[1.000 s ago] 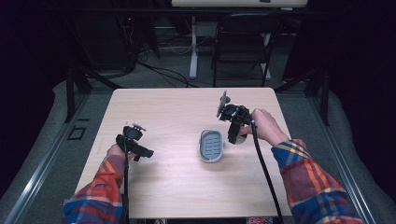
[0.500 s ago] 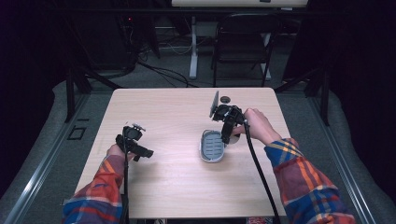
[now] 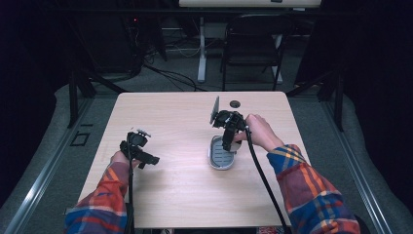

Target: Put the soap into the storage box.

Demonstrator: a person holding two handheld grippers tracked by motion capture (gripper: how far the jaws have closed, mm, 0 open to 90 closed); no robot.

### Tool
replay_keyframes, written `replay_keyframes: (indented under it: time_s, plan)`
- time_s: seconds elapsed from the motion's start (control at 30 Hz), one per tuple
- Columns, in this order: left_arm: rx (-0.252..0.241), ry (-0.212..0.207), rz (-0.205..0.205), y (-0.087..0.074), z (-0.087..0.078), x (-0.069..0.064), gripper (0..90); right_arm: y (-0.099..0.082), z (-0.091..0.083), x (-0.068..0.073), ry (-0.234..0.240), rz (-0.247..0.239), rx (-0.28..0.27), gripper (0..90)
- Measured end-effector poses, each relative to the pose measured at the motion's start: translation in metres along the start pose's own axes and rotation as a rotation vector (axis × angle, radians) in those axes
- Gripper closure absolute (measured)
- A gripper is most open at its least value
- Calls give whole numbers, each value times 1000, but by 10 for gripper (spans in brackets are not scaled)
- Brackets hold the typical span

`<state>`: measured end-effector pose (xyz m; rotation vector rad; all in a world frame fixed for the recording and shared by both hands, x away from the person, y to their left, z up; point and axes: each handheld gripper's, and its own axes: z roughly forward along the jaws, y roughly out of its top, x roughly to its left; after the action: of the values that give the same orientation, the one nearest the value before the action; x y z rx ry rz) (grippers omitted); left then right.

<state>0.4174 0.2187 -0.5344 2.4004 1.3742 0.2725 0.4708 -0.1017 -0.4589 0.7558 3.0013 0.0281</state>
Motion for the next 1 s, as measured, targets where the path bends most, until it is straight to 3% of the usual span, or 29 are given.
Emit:
replay_keyframes:
  time_s: [0.53, 1.0]
  plan:
    - [-4, -5, -4, -1, 0, 1, 1, 20, 19, 9, 33, -30, -5, 240]
    - [-2, -4, -2, -1, 0, 1, 1, 17, 39, 11, 75, -28, -17, 239]
